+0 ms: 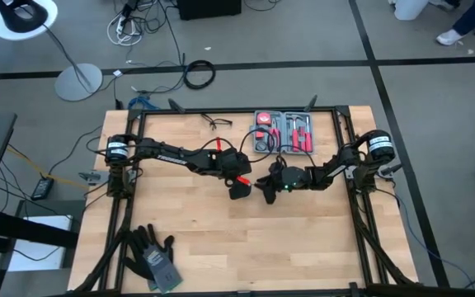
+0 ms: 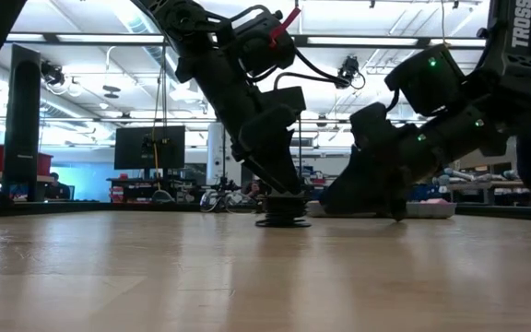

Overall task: Coil cords
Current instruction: Uncoil the black wire from the spool

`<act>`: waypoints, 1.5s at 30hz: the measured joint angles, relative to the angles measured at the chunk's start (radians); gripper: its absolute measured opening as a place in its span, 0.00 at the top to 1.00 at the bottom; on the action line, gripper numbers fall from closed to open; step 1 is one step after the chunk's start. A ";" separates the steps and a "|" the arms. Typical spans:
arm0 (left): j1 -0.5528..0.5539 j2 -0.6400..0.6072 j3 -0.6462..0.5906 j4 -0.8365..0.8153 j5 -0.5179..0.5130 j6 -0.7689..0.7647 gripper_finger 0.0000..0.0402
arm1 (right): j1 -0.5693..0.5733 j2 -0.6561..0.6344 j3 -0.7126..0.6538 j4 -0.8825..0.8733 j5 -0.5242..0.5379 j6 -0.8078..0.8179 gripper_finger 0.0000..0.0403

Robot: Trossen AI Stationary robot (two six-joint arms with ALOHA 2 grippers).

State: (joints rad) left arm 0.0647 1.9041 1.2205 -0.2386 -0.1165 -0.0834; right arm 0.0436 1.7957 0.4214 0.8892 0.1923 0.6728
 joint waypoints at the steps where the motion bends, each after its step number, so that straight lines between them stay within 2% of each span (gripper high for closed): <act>1: 0.000 0.000 0.000 0.000 0.000 0.000 0.09 | 0.000 0.001 0.000 0.008 -0.011 -0.003 0.67; 10: 0.000 0.000 0.000 0.000 0.000 0.000 0.09 | 0.000 0.002 -0.002 0.036 -0.053 -0.017 0.67; 15: 0.000 0.000 0.000 -0.001 0.000 0.000 0.09 | -0.001 0.001 -0.001 0.032 -0.146 -0.037 0.67; 18: 0.000 0.000 0.000 -0.001 0.000 0.000 0.09 | 0.000 0.000 -0.001 0.026 -0.162 -0.070 0.67; 35: 0.000 0.000 0.000 -0.002 0.000 0.000 0.09 | 0.002 0.002 -0.002 -0.005 -0.107 -0.463 0.70; 45: 0.000 0.000 0.000 -0.001 0.000 0.000 0.09 | 0.004 -0.060 -0.001 -0.104 -0.103 -0.515 0.71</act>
State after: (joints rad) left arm 0.0647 1.9038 1.2205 -0.2399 -0.1163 -0.0833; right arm 0.0481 1.7359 0.4202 0.7856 0.0895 0.1580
